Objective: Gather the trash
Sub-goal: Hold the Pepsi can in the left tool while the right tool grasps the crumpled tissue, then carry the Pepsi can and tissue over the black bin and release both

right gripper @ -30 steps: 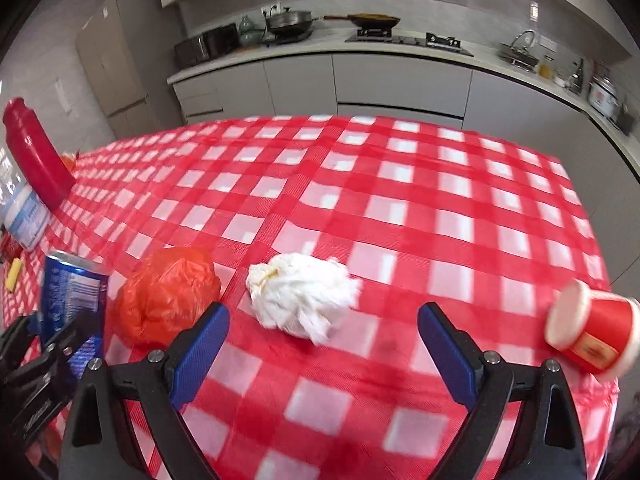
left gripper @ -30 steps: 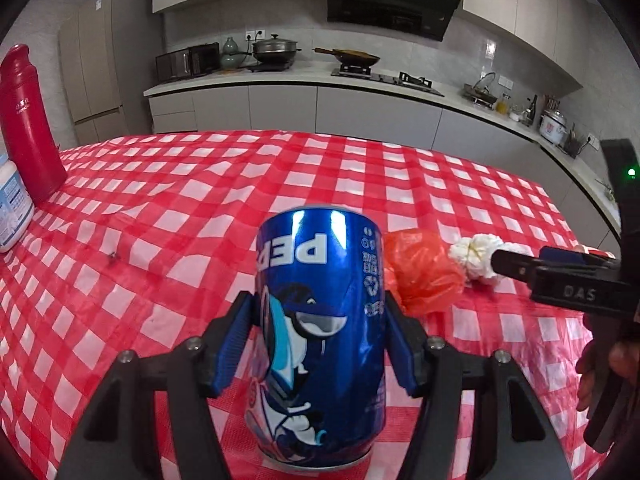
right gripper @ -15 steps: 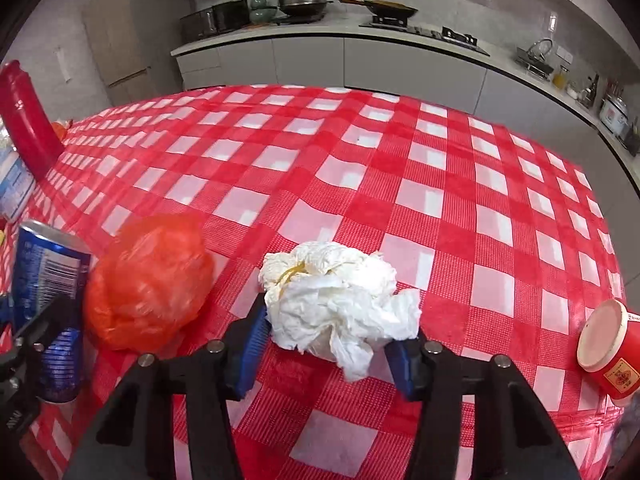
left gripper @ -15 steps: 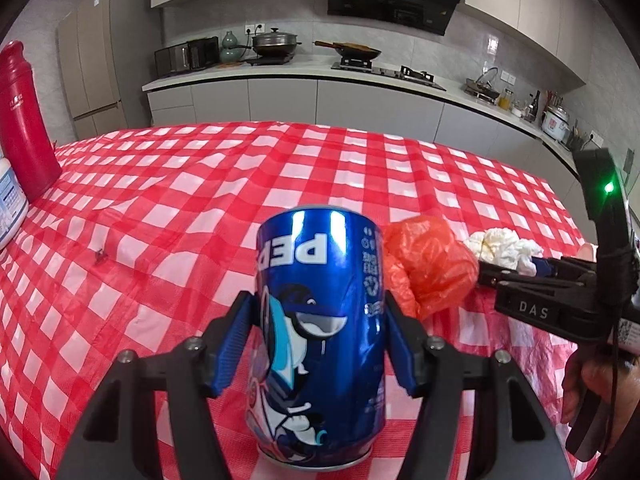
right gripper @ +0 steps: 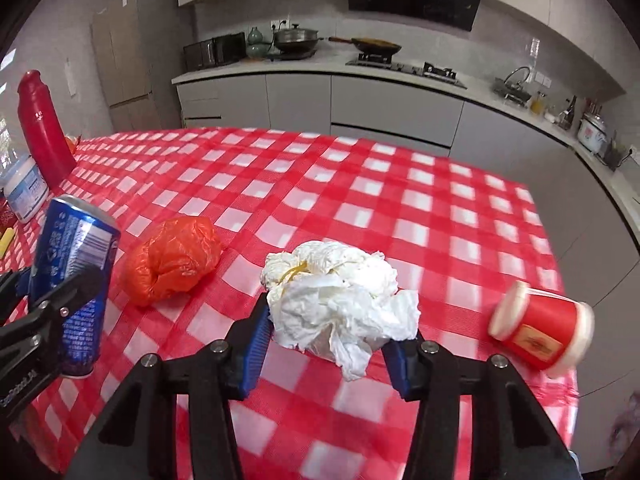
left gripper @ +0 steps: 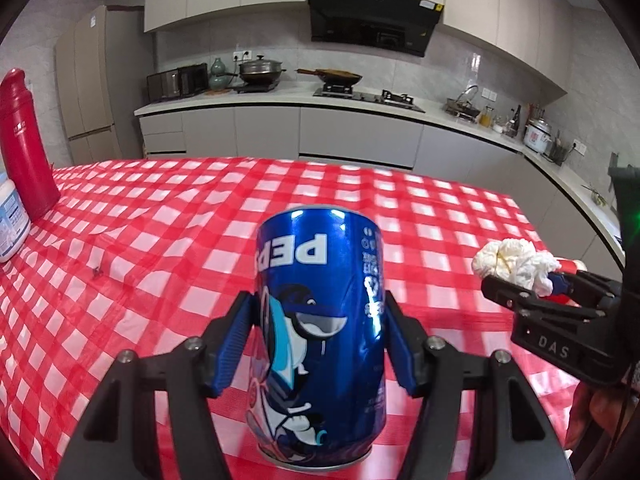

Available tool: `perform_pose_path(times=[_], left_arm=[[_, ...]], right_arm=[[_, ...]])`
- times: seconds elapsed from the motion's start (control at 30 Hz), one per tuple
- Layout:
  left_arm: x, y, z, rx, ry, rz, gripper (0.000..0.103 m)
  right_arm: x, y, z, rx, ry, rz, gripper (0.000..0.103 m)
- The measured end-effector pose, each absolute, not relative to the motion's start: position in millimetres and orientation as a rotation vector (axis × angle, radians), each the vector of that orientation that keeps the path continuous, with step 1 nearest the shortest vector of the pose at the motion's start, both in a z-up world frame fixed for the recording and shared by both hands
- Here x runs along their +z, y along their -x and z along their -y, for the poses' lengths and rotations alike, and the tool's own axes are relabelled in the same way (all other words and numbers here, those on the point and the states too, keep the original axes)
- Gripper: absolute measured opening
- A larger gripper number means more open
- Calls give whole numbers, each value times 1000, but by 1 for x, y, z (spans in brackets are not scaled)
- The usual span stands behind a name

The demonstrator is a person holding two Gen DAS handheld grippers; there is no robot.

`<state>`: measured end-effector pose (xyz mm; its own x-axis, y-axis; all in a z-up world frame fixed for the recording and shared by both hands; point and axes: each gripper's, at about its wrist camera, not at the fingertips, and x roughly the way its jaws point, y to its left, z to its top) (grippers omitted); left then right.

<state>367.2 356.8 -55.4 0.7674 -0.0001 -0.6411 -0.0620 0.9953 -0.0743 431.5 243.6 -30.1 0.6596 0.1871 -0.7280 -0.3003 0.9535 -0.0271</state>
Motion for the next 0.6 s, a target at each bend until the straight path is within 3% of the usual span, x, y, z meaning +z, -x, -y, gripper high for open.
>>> perform_pose_path(times=[0.6], left_arm=[[-49, -332, -226, -95, 21, -674, 63]], right_arm=[[2, -354, -77, 169, 71, -744, 53]])
